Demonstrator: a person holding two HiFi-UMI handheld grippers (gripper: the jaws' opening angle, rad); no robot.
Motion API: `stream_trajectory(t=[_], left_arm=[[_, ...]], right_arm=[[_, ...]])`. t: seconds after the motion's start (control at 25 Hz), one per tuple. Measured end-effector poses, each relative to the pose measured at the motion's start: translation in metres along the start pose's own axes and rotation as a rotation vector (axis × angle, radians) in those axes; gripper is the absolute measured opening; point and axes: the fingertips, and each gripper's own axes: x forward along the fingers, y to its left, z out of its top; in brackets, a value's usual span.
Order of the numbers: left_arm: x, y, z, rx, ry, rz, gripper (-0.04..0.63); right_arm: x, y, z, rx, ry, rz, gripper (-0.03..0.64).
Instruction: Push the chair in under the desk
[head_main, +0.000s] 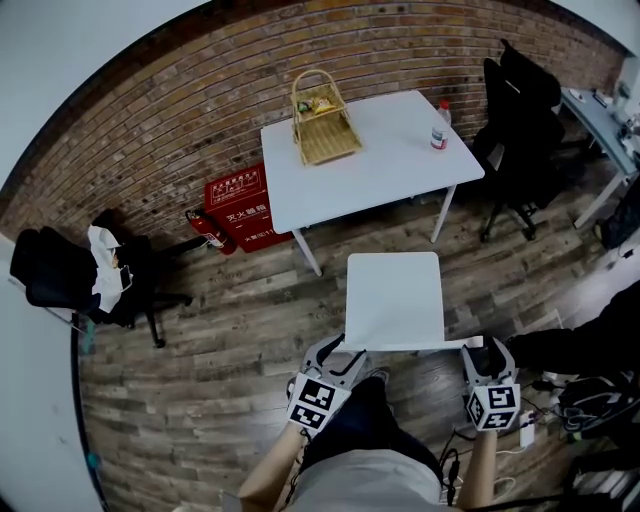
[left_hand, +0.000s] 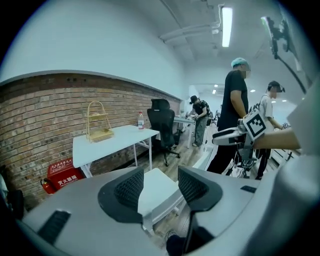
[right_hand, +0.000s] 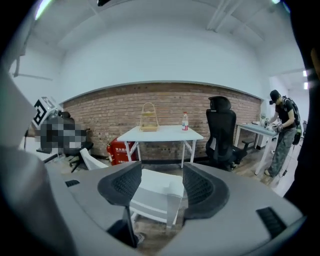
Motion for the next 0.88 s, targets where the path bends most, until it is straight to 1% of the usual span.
stream_trajectory(t=[0.04,0.12,0.2,0.32,0.4,0.52,0.64,0.76,0.88], left_arm=[[-0.001,0.003,-0.001,-0.012,-0.011,-0.003,0.215],[-0.002,0.009,-0.006,-0.025,-0.011,-0.004,0.229],[-0.002,0.016,-0.014,-0.027,0.019,0.001,0.238],[0.002,0.02,-0.024,-0.017,0.064,-0.008,0.239],[0.006,0.019,-0.028,-0.018,0.072,-0.037,0.249],[0.01,0.018,-0.037,-0.02,0.089,-0.08,0.284],[0.013,0.022,-0.046,-0.015,0.1,-0.102,0.301],[0.019,0.022,-0.052,-0.041,0.099,-0.149,0.308],[0.025,0.021,-0.062,-0.046,0.131,-0.18,0.311]], right_arm=[[0.002,-0.002,-0.004,-0.011,0.016,0.008,0.256],[0.005,-0.006,-0.013,-0.01,0.051,0.027,0.273],[0.009,-0.01,-0.022,0.002,0.088,0.051,0.282],[0.015,-0.009,-0.03,-0.004,0.108,0.109,0.29],[0.018,-0.006,-0.033,-0.044,0.109,0.156,0.29],[0.023,-0.002,-0.038,-0.107,0.111,0.196,0.302],[0.029,-0.002,-0.044,-0.115,0.138,0.216,0.313],[0.033,-0.001,-0.049,-0.138,0.158,0.22,0.316],[0.036,0.002,-0.052,-0.165,0.184,0.234,0.316]])
